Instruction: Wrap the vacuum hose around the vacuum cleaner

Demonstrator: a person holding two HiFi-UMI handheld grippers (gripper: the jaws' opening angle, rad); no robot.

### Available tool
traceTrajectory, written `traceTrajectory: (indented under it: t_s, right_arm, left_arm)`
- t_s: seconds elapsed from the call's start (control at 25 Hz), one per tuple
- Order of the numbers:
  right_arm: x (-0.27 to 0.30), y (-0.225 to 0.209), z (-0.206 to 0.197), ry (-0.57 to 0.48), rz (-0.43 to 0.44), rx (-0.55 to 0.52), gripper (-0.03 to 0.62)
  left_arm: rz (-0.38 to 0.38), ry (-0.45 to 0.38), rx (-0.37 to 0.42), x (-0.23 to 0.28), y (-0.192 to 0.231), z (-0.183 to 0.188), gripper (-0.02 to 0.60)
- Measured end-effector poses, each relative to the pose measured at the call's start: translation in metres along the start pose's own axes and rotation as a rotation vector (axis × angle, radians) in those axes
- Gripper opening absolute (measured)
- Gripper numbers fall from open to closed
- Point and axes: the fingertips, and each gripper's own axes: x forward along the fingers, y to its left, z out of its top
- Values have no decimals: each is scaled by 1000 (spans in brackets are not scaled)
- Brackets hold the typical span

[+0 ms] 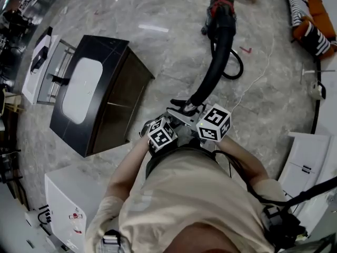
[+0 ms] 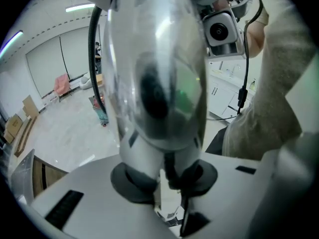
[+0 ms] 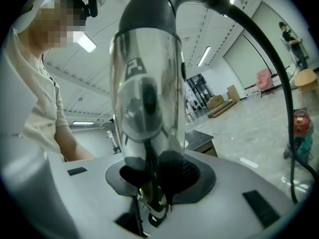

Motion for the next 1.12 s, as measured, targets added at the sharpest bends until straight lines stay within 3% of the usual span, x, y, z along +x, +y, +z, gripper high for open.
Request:
traceTrajectory:
  t_s: [0.4,0.72,1.12]
  right_arm:
    - [20,-52,9,22,-108,21,129]
    - [28,-102,27,34,-251,14,129]
    - [7,-147,60,-12,-299,6,129]
  left_arm:
    - [-110,-61,10,20,34,12,107]
    - [-198,-110,106,36,75,34,107]
    - [-187,-85,210,49,117,72,107]
